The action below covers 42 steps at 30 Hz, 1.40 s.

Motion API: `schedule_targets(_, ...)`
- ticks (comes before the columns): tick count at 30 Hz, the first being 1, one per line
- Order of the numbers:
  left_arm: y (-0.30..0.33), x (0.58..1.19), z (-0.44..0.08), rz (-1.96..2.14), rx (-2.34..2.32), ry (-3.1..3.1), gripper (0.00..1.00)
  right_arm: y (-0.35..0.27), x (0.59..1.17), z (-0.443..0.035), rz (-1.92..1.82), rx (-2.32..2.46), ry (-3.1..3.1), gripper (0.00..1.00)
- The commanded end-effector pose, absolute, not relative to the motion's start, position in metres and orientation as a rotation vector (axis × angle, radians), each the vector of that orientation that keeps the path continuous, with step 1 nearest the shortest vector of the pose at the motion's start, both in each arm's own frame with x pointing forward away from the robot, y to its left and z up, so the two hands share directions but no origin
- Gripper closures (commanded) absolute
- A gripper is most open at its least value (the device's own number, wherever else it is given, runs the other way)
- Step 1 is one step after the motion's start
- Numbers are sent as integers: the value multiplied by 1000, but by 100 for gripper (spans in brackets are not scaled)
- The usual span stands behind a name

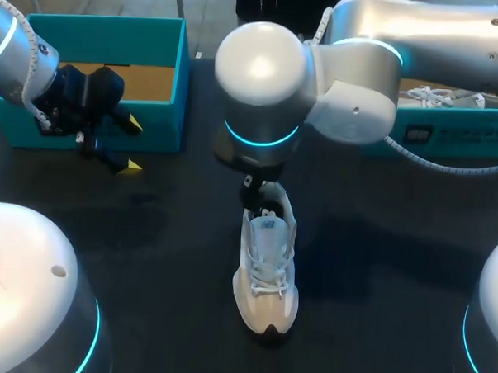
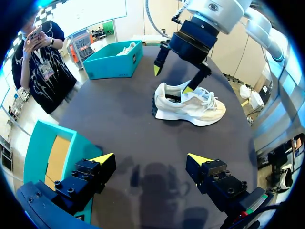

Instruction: Take the shoe out of the shoebox, open the shoe tongue, remove and reinsert the insole, then place the shoe into the shoebox

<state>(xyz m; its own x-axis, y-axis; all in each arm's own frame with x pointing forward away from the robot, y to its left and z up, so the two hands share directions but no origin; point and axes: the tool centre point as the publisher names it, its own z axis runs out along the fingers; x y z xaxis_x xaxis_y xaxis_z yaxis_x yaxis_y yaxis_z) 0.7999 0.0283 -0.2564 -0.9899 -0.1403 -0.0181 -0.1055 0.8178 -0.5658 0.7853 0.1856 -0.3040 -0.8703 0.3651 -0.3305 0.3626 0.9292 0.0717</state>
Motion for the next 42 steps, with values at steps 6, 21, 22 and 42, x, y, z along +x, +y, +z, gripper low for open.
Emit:
schedule_targets(6, 28, 799, -256, -906, -199, 2939, 0, 176, 815, -321, 9, 365, 2786, 0)
schedule_targets(21, 28, 799, -256, -906, -199, 2939, 0, 174, 832, -365, -18, 282, 2816, 0)
schedule_targets(22, 28, 799, -256, -906, -199, 2939, 0, 175, 832, -366, -23, 279, 2819, 5)
schedule_targets(42, 28, 799, -256, -906, -199, 2939, 0, 168, 832, -361, -72, 295, 2824, 100)
